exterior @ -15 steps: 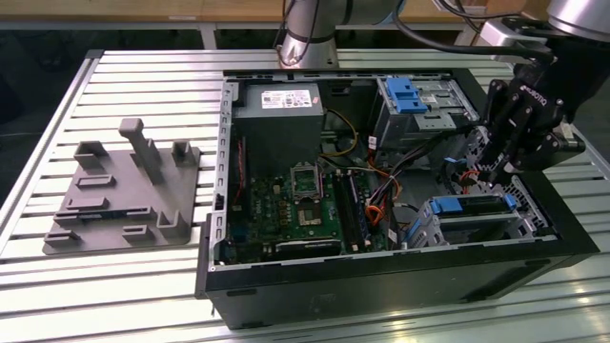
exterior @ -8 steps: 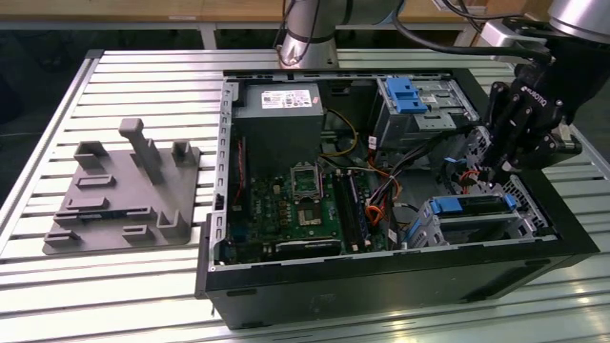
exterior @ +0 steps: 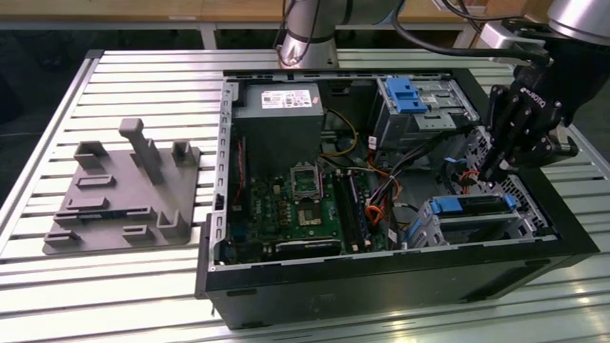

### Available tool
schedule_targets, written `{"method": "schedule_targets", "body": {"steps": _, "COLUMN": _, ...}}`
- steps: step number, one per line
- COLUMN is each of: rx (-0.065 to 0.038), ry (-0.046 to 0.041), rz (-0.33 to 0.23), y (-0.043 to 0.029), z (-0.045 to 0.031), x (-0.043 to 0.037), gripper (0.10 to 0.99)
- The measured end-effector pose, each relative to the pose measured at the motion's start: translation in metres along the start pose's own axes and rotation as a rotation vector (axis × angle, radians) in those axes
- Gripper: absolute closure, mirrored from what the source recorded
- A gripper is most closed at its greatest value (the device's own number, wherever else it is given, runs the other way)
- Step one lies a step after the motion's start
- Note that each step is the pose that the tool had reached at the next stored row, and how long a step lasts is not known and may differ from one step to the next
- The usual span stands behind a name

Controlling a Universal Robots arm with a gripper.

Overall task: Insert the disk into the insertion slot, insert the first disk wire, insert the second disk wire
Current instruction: 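Insert the first disk wire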

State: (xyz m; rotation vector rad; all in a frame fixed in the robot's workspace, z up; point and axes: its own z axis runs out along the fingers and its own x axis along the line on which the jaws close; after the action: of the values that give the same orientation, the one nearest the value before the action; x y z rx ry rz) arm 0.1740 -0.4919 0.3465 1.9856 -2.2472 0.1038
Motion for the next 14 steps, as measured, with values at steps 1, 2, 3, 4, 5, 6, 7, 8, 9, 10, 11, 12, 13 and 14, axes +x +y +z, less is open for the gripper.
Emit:
{"method": "schedule_targets", "body": {"steps": 1, "rx": 0.000, "ry": 0.0000, "rz": 0.000, "y": 0.0000, "z": 0.0002, "x": 0.0000, "gripper": 0.827}}
{"method": "schedule_targets", "body": {"steps": 2, "rx": 0.000, "ry": 0.0000, "rz": 0.000, "y": 0.0000, "z": 0.0003, "x": 0.0000, "gripper": 0.827}}
{"method": "schedule_targets", "body": {"steps": 3, "rx": 0.001, "ry": -0.0001, "rz": 0.000, "y": 0.0000, "z": 0.0004, "x": -0.0001, "gripper": 0.827}}
{"method": "schedule_targets", "body": {"steps": 4, "rx": 0.002, "ry": -0.0003, "rz": 0.000, "y": 0.0000, "z": 0.0005, "x": -0.0001, "gripper": 0.827}}
{"method": "schedule_targets", "body": {"steps": 5, "rx": 0.003, "ry": -0.0005, "rz": 0.001, "y": 0.0002, "z": 0.0007, "x": -0.0001, "gripper": 0.827}}
{"method": "schedule_targets", "body": {"steps": 6, "rx": 0.004, "ry": -0.0007, "rz": 0.001, "y": 0.0003, "z": 0.0008, "x": -0.0001, "gripper": 0.827}}
{"method": "schedule_targets", "body": {"steps": 7, "rx": 0.005, "ry": -0.0009, "rz": 0.001, "y": 0.0003, "z": 0.0010, "x": -0.0001, "gripper": 0.827}}
{"method": "schedule_targets", "body": {"steps": 8, "rx": 0.006, "ry": -0.0009, "rz": 0.001, "y": 0.0004, "z": 0.0010, "x": -0.0001, "gripper": 0.827}}
{"method": "schedule_targets", "body": {"steps": 9, "rx": 0.006, "ry": -0.0010, "rz": 0.001, "y": 0.0004, "z": 0.0011, "x": -0.0001, "gripper": 0.827}}
{"method": "schedule_targets", "body": {"steps": 10, "rx": 0.006, "ry": -0.0011, "rz": 0.001, "y": 0.0003, "z": 0.0013, "x": -0.0002, "gripper": 0.827}}
{"method": "schedule_targets", "body": {"steps": 11, "rx": 0.006, "ry": -0.0012, "rz": 0.001, "y": 0.0003, "z": 0.0015, "x": -0.0002, "gripper": 0.827}}
{"method": "schedule_targets", "body": {"steps": 12, "rx": 0.006, "ry": -0.0013, "rz": 0.001, "y": 0.0003, "z": 0.0018, "x": -0.0002, "gripper": 0.827}}
{"method": "schedule_targets", "body": {"steps": 13, "rx": 0.006, "ry": -0.0014, "rz": 0.001, "y": 0.0003, "z": 0.0021, "x": -0.0003, "gripper": 0.827}}
{"method": "schedule_targets", "body": {"steps": 14, "rx": 0.006, "ry": -0.0013, "rz": 0.001, "y": 0.0003, "z": 0.0023, "x": -0.0003, "gripper": 0.827}}
